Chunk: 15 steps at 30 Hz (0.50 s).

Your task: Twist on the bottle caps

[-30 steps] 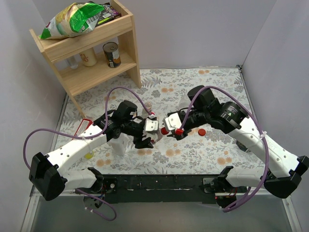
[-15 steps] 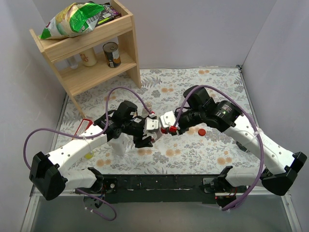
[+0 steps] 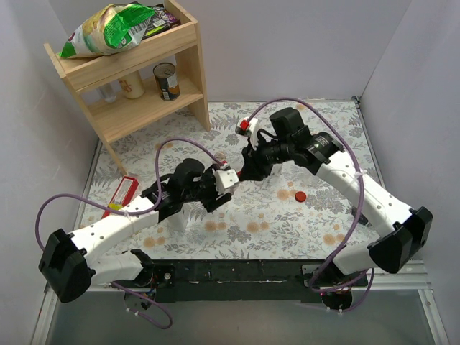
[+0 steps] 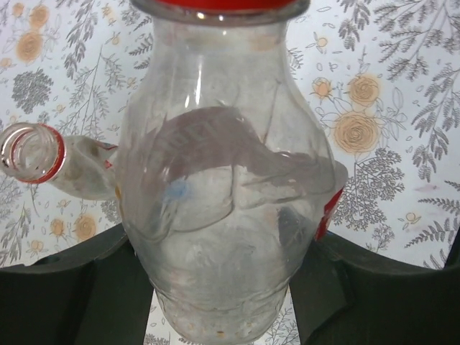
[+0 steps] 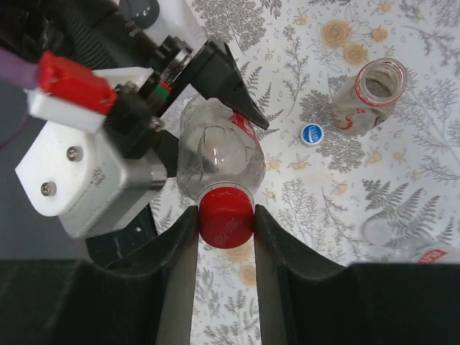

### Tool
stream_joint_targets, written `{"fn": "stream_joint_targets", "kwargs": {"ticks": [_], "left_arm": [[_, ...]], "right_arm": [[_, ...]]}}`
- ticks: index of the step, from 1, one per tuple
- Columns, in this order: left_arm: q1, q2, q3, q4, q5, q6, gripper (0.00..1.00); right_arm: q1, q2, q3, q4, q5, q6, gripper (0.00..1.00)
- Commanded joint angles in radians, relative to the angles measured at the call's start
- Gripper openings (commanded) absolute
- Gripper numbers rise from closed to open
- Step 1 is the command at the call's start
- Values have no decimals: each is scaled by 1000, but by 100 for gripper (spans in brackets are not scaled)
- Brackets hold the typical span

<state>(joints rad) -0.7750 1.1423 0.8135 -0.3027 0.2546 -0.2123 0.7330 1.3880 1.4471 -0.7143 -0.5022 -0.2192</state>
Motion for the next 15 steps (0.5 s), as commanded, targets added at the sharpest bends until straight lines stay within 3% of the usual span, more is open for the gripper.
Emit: {"fn": "stream_joint_targets", "kwargs": {"ticks": [1, 3, 4, 5, 8, 11, 15], "left_arm": [[-6, -93, 4, 251, -80, -55, 0], [-6, -101, -4, 234, -71, -71, 0], [-6, -102, -4, 197, -54, -84, 0], [-6, -102, 6, 173, -34, -88, 0], [9, -118, 32, 87, 118, -119, 0], [22, -118, 52, 48, 309, -134, 0], [32, -79, 131, -7, 385, -93, 0]], "right_arm": [[-96, 92, 76, -13, -228, 187, 11], [-163, 111, 134, -5, -263, 169, 30], [-187, 115, 160, -7, -286, 144, 46], [-207, 121, 214, -23, -308, 100, 52], [-270, 102, 246, -72, -435, -4, 59], [-280, -1, 173, -79, -554, -244, 63], [-279, -170, -100, 247, -575, -198, 72]]}}
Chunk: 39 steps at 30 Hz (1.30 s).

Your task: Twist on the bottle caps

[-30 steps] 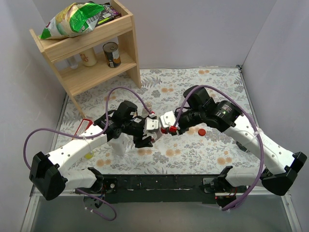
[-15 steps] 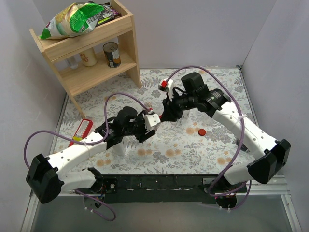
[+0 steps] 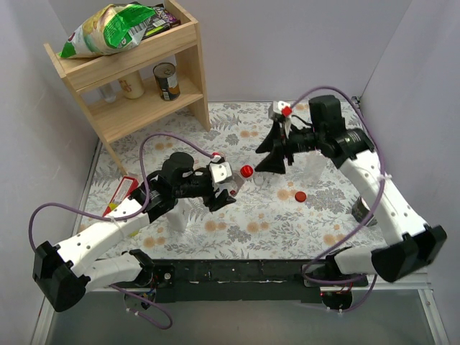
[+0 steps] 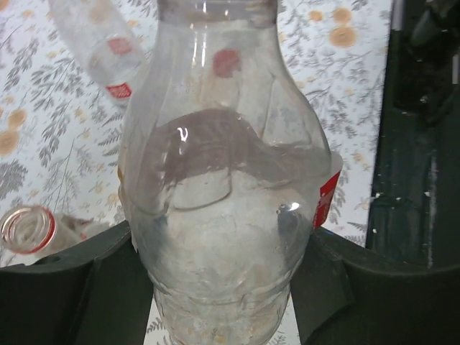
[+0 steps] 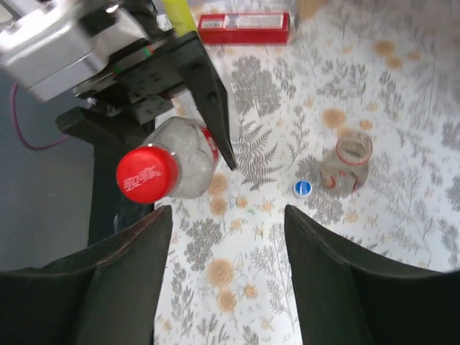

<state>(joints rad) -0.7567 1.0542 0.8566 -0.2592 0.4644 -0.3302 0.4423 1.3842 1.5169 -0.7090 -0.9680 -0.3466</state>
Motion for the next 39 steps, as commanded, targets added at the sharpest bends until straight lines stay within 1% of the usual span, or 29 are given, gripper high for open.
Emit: {"fn": "stream_joint_targets", "kwargs": {"ticks": [1, 3, 6, 7, 10, 20, 29, 37, 39], "left_arm": [[19, 10, 94, -52, 187, 39, 0], [25, 12, 114, -66, 189, 69, 0], [25, 30, 143, -103, 207, 77, 0], [25, 32, 145, -107, 209, 74, 0], [25, 29, 137, -100, 214, 76, 0], [25, 29, 127, -83, 217, 77, 0], [25, 41, 133, -78, 221, 77, 0], [37, 52, 134, -61, 209, 30, 0], [43, 56, 134, -60, 218, 26, 0]], "right_arm": [[10, -187, -199, 290, -104, -52, 73], [15, -209, -225, 345, -95, -29, 73], [15, -192, -221, 370, -129, 0, 72], [16, -189, -224, 411, -138, 41, 72], [30, -194, -239, 479, -152, 90, 72], [88, -186, -247, 511, -173, 156, 65], [107, -178, -244, 540, -190, 193, 58], [108, -182, -242, 589, -206, 233, 63], [107, -185, -241, 592, -199, 235, 62]]}}
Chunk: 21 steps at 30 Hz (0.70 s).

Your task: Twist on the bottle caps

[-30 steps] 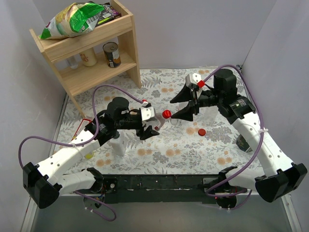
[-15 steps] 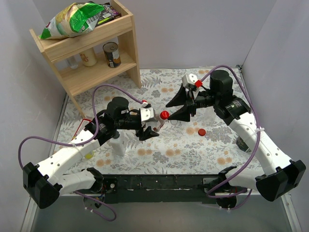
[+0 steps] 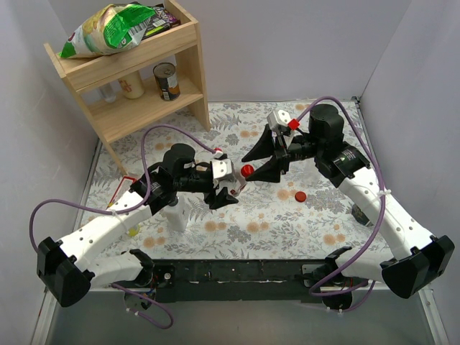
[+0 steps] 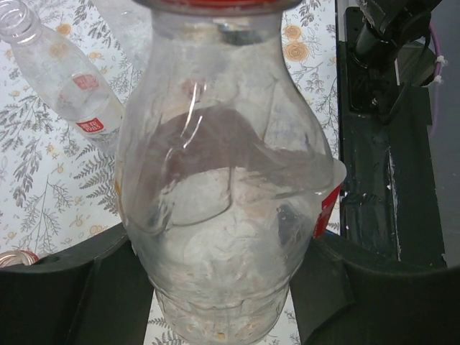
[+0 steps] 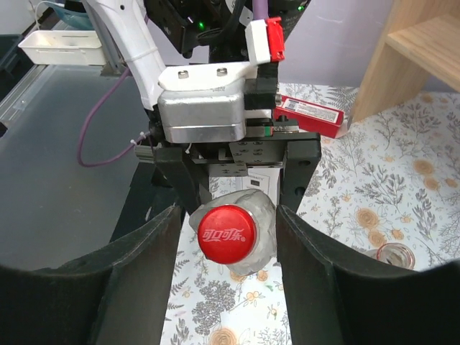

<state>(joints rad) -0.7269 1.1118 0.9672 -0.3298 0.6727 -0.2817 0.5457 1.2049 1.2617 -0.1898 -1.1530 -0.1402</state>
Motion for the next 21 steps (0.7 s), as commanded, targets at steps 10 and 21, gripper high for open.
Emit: {"fn": "stream_joint_targets", "kwargs": {"ticks": [10, 21], "left_arm": [[23, 0, 25, 41, 5, -43, 0], [-22, 16, 11, 215, -335, -146, 0]], "right_arm": [[5, 2, -13, 59, -10, 25, 47], [11, 30, 50, -28, 268, 30, 18]]}}
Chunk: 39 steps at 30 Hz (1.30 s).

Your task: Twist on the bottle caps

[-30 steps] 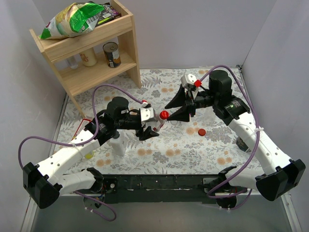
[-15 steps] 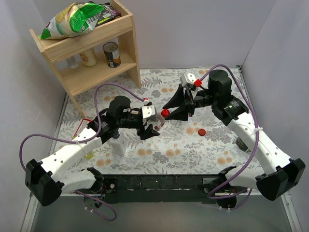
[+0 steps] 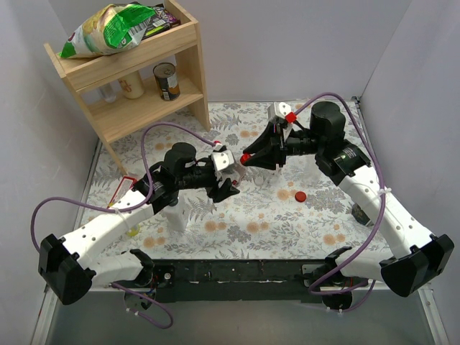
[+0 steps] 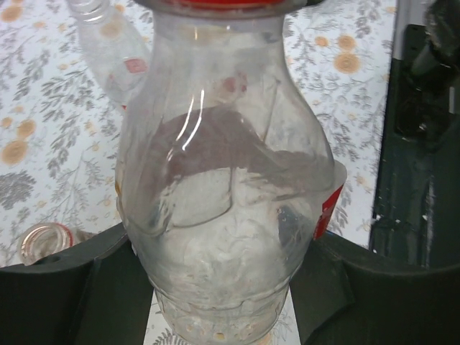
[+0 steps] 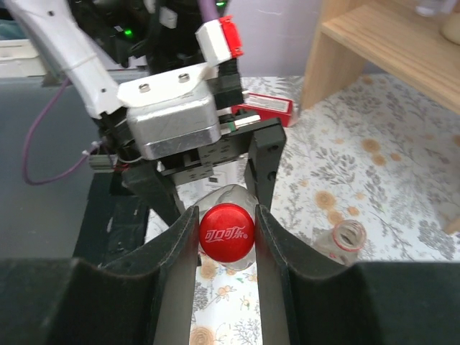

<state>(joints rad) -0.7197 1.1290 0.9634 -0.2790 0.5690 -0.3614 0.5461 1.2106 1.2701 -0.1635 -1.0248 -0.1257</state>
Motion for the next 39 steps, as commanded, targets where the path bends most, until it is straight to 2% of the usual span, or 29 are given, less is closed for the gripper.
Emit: {"fn": "stream_joint_targets", "kwargs": {"ticks": [1, 5, 7, 8, 11, 12, 14, 15, 21, 25, 27, 31, 35, 39], "left_arm": [[-38, 5, 17, 172, -259, -59, 0], [-43, 17, 20, 201, -307, -62, 0], [-41, 14, 12, 198, -302, -66, 7], [-43, 5, 8, 192, -298, -68, 24], [-41, -24, -18, 172, -247, -51, 40], [-43, -31, -26, 170, -232, -51, 59], [-43, -43, -49, 166, -235, -57, 80], [-41, -49, -55, 161, -248, -57, 98], [-41, -93, -126, 155, -265, -22, 98], [-43, -123, -146, 152, -239, -14, 98], [-43, -124, -152, 161, -233, -14, 98], [-43, -114, -134, 167, -196, -8, 98], [-41, -87, -109, 164, -150, -17, 98], [-43, -75, -92, 162, -109, -19, 98]], "right_arm": [[11, 30, 52, -62, 152, 12, 17], [11, 44, 71, -77, 186, 14, 15], [11, 44, 81, -91, 186, -9, 14], [9, 44, 86, -112, 186, -23, 13], [-8, 46, 109, -151, 166, -69, 10], [-12, 50, 112, -175, 157, -75, 10], [-25, 52, 130, -205, 137, -94, 8], [-26, 53, 144, -255, 134, -130, 7], [-41, 101, 328, -572, 126, -320, 3], [-67, 119, 444, -830, 218, -436, 1], [-113, 132, 497, -884, 255, -474, 1], [-253, 170, 673, -912, 321, -451, 1], [-426, 257, 814, -852, 361, -364, 1], [-599, 290, 839, -757, 500, -255, 1]]}}
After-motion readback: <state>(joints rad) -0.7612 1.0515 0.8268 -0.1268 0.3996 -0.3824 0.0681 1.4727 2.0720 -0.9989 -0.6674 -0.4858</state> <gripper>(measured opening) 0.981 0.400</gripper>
